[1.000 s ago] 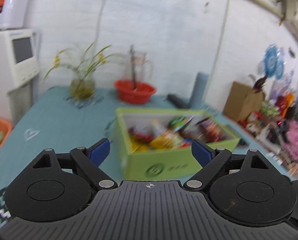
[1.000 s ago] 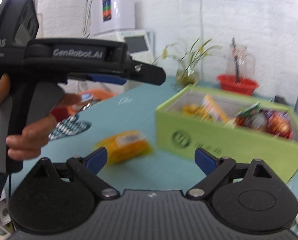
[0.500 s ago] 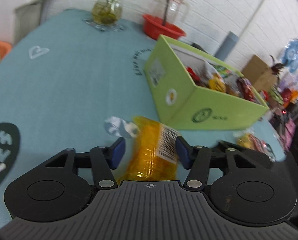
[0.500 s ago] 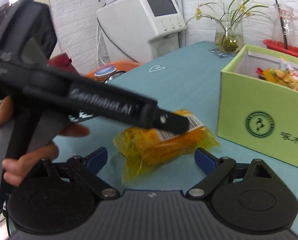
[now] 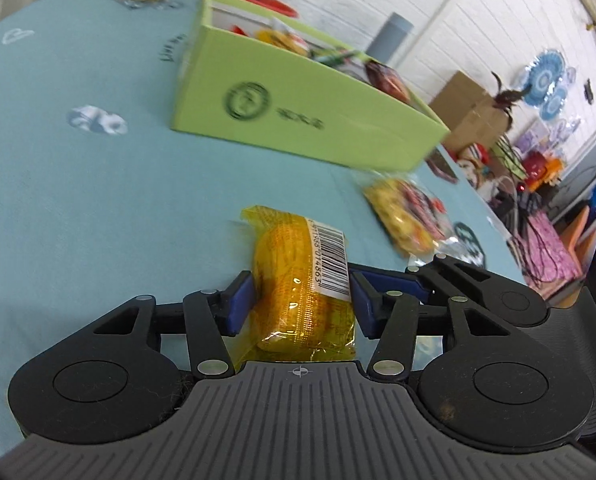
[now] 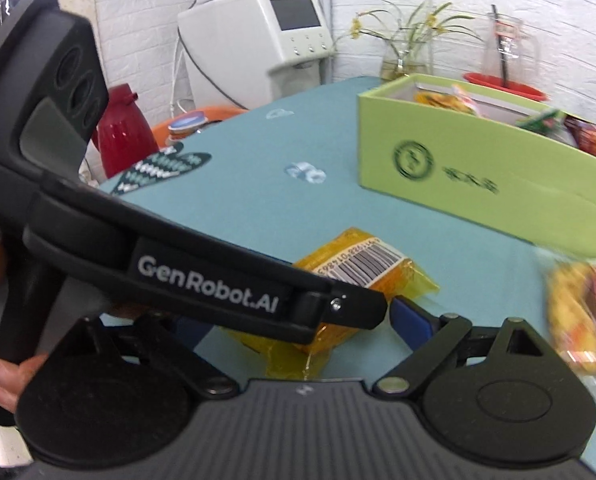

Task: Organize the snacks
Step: 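Move the left gripper back and grasp the orange wrapped cake, then carry the orange cake into the green box and open the left gripper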

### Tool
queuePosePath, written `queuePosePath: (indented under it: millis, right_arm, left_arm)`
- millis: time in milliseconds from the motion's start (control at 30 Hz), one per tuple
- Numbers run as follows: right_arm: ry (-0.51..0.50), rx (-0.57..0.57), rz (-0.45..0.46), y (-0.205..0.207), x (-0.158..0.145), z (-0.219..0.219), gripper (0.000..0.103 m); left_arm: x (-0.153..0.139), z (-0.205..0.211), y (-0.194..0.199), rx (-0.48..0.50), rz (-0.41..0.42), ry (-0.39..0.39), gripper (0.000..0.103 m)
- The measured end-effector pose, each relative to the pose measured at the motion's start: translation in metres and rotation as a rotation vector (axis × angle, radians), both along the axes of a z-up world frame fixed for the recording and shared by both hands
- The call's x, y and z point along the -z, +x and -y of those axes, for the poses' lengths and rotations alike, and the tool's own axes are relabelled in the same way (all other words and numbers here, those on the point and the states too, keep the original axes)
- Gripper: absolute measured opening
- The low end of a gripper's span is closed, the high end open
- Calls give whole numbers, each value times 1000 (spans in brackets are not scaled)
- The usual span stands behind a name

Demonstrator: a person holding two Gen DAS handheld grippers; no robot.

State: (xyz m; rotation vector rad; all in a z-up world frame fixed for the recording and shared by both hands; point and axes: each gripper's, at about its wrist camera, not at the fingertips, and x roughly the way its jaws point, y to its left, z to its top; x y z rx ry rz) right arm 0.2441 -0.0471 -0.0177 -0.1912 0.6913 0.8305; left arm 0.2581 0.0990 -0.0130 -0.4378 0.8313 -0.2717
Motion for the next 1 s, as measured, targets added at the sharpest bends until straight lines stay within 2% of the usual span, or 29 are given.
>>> queuePosePath:
  millis: [133,300,467,533,567,600,733,833,867,900,967,1000]
  right_arm:
    - [0,47,16,-14,-1,24,93]
    - [24,70,15,-21,3,31,93]
    - [79,99,-56,-17,12,35,93]
    - [90,113,-50,-19,12,37,93]
    - [83,124,-50,-20,11,37,93]
    - [79,139,-44,-21,9,38,93]
    - [111,151,-38,-23,4,39,93]
    - [105,112,-59,-18,10,28,92]
    - [92,108,-49,-17,11,24,84]
    - [73,106,-33,-17,9,21,83]
    - [83,109,-39,-10,3,21,71]
    - [96,105,-27,-6,-3,22,71]
  left_arm:
    - [0,23,-6,35,-10,-18,33]
    - [-1,32,-11,42,-14,-7,35]
    - [0,30,-13,48,-9,-4,37]
    - [-1,28,-13,57,-11,-4,44]
    - [-2,26,-10,58,-11,-1,55]
    - [-5,23,-11,49,2,10,61]
    - [-12,12,-7,48,48,40,62]
    - [-4,16,0,100,21,32,52]
    - [1,19,2,130,11,21,38]
    - [2,20,1,139,26,22,31]
    - [-5,15,4,127,26,9,23]
    - [-10,10,8,120,30,-10,23]
